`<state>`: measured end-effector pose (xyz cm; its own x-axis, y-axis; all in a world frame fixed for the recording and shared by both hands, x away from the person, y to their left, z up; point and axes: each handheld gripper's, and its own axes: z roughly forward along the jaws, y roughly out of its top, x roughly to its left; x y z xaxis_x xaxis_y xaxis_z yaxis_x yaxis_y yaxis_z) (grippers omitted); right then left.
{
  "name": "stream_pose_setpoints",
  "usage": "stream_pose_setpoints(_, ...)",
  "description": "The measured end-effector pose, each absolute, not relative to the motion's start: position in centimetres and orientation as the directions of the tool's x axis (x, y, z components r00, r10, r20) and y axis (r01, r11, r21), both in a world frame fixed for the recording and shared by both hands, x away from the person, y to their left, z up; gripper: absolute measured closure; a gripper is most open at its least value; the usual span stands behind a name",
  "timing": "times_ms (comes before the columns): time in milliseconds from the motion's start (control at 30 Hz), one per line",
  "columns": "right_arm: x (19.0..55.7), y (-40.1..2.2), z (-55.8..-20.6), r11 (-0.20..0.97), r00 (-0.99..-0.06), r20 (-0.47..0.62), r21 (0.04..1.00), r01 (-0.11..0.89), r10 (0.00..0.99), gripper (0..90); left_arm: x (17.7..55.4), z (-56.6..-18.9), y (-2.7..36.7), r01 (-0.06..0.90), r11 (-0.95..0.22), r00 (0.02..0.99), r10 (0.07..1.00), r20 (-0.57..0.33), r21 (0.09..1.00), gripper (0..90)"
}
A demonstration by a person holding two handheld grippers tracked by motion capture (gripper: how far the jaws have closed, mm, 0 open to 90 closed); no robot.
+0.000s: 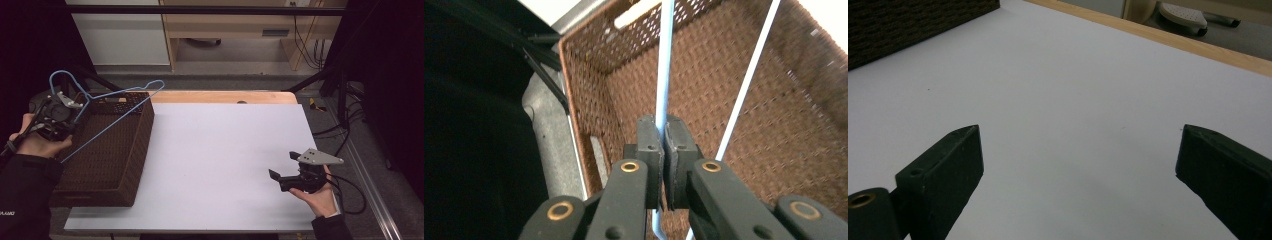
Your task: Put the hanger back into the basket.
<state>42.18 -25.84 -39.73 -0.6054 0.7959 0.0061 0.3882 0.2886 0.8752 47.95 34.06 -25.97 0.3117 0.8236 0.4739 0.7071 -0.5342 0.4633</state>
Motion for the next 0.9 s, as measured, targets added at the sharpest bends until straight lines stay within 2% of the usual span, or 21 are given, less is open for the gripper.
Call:
stream_pose_setpoints(567,42.2,-25.7,-39.8,0.295,-0.610,0.007,0.871,0.393,0.793,5.6,48.8,-30.1,37.7,0.786,-0.455,0.219,0.838,0.500,0.419,87.1)
stream_pose_setpoints(900,42.2,-25.7,-39.8,0.294,-0.609,0.011,0.870,0.397,0.793,5.7,49.7,-33.8,37.5,0.814,-0.449,0.243,0.839,0.486,0.369,87.0)
